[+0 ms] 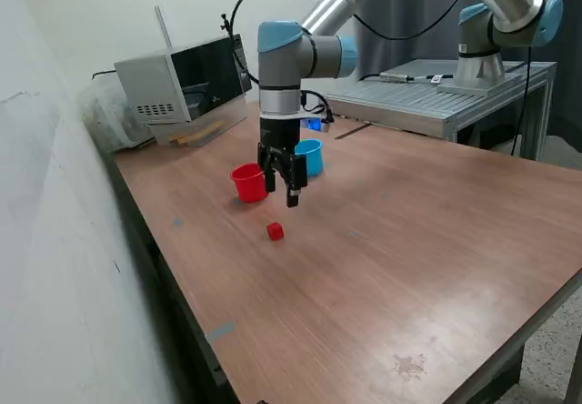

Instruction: Place red objects in the red bin, and blue objects in the blue bin.

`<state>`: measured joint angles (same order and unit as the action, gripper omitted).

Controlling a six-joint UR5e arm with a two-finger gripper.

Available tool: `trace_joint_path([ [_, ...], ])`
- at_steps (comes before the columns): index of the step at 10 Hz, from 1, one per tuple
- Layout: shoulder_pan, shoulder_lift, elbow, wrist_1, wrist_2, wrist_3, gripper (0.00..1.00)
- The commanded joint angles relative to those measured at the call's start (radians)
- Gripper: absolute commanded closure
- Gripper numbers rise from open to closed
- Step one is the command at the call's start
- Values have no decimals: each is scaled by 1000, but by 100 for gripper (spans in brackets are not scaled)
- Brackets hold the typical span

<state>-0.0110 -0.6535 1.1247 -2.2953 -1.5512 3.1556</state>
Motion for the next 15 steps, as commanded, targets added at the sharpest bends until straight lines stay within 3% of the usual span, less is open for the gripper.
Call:
trace_joint_path([
  [1, -4, 53, -20, -22, 0, 1, 0],
  [9, -33, 127, -88, -61, 2, 0, 0],
  [10, -40, 129, -88, -62, 0, 0, 100],
  [15, -50, 127, -72, -56, 3, -3, 100],
])
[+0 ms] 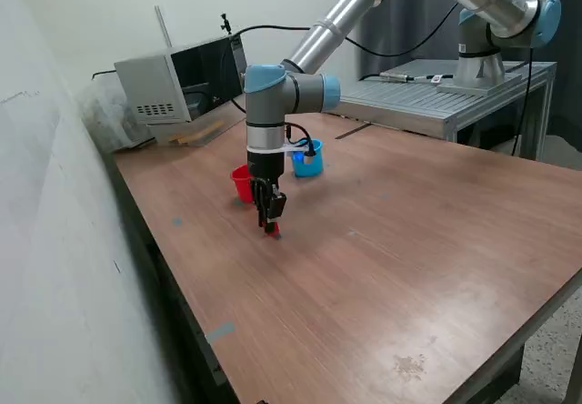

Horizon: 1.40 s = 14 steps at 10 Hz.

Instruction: Place red objects in the red bin, and blue objects in the blue bin.

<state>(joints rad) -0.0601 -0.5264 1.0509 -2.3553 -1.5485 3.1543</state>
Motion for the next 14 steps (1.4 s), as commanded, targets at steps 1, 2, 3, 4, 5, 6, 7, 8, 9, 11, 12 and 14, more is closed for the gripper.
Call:
trace_joint_path([
  [1, -1, -1, 1, 8, -1, -7, 100],
  [2, -1, -1, 1, 10, -2, -8, 100],
  [3, -1, -10, 3, 28, -4, -10, 100],
  [4, 0, -38, 23, 45, -4, -14, 100],
  [5, 5, -88, 65, 45, -4, -28, 100],
  [6, 11, -150, 111, 47, -2, -34, 100],
  [7, 14, -205, 145, 56, -2, -43, 100],
  [8, 14, -243, 150, 95, -4, -49, 100],
  [9, 6, -286, 149, 137, -4, -63, 100],
  [11, -26, -311, 149, 143, -7, -101, 100],
  [12, -67, -310, 150, 142, -5, -102, 100],
  [14, -113, -288, 140, 140, -4, -102, 100],
])
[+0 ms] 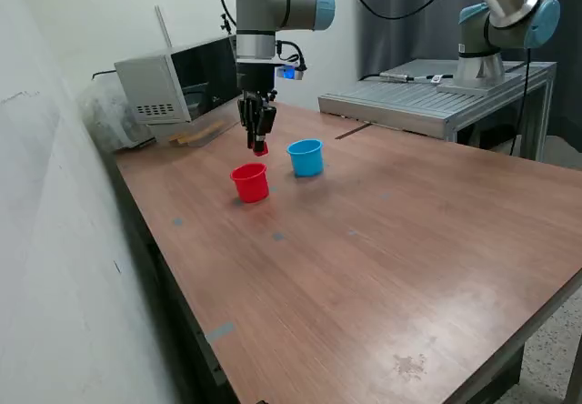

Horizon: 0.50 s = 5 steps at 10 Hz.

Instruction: Place red objects in the red bin, and blue objects in the blue bin.

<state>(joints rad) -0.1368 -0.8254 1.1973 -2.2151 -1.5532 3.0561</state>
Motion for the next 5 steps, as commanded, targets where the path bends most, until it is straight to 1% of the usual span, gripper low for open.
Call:
trace_joint_path([
  [1, -59, 32, -12, 0, 1, -3, 100],
  [3, -102, 92, -33, -1, -1, -3, 100],
  [5, -124, 112, -41, -6, -1, -3, 100],
])
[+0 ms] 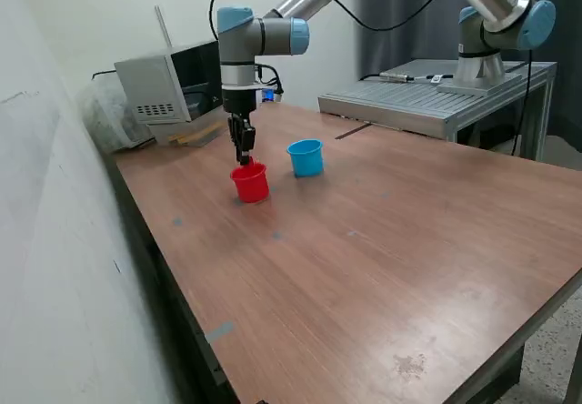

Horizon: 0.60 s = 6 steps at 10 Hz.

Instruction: Place red objects in the red bin, and blue objects in the blue bin.

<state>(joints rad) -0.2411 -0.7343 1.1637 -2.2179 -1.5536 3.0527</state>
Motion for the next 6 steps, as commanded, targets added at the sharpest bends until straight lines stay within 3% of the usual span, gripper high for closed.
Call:
trace_joint_path([
  [1, -27, 26, -9, -6, 0, 0, 100],
  [4, -38, 26, -13, -8, 1, 0, 100],
  [5, -38, 26, -7, -8, 0, 0, 0],
  [6, -40, 26, -7, -8, 1, -2, 0],
])
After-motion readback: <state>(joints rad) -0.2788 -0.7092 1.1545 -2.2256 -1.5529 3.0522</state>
